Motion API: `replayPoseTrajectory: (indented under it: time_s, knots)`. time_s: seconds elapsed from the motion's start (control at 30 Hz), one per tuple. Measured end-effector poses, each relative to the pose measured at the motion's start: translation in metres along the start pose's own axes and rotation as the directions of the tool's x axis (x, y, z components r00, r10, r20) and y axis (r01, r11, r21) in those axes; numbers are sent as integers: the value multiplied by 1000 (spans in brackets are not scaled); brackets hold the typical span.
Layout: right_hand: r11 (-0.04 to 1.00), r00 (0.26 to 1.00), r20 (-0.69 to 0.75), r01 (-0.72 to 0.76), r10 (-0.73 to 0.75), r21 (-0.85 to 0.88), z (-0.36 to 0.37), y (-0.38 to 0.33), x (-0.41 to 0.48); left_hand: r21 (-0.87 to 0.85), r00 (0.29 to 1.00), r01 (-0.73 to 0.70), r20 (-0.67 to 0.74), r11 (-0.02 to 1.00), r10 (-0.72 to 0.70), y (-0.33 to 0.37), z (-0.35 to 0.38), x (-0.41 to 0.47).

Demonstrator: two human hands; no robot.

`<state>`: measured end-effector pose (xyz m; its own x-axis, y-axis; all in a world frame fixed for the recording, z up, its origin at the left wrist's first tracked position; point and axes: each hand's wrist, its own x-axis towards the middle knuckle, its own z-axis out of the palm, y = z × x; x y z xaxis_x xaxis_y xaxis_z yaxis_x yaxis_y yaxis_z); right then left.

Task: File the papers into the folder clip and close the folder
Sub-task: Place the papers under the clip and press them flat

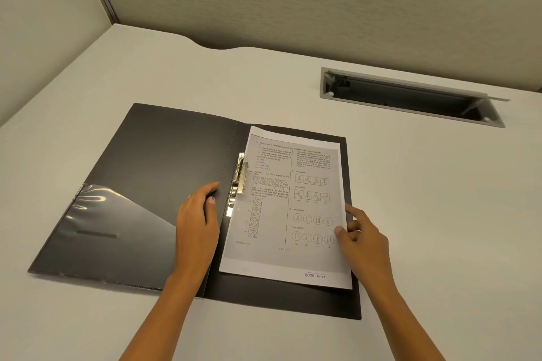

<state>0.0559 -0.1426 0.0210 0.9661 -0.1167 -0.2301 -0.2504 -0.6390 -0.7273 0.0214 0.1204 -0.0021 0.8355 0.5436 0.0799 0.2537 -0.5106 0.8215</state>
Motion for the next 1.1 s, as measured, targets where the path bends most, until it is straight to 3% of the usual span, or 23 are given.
replayPoseTrajectory:
  time_s: [0.23, 0.43, 0.77, 0.93, 1.1]
  knots:
    - [999, 993, -119, 11, -15, -34, -3, -5, 1, 7, 997, -46, 67, 999, 46, -1, -4, -1]
    - [1000, 995, -99, 20, -19, 1, -11, 2, -4, 9, 988, -66, 142, 998, 64, -3, -14, -11]
    - [996, 992, 96, 76, -79, 41, -20, 20, -48, 48, 919, -153, 374, 987, 124, -22, -40, -51]
    - [997, 974, 211, 79, -82, 24, -24, 29, -59, 149, 900, -280, 384, 948, 206, -21, -42, -58]
    - [991, 956, 259, 130, -135, 34, -25, 37, -65, 167, 909, -218, 392, 962, 138, -22, -42, -63]
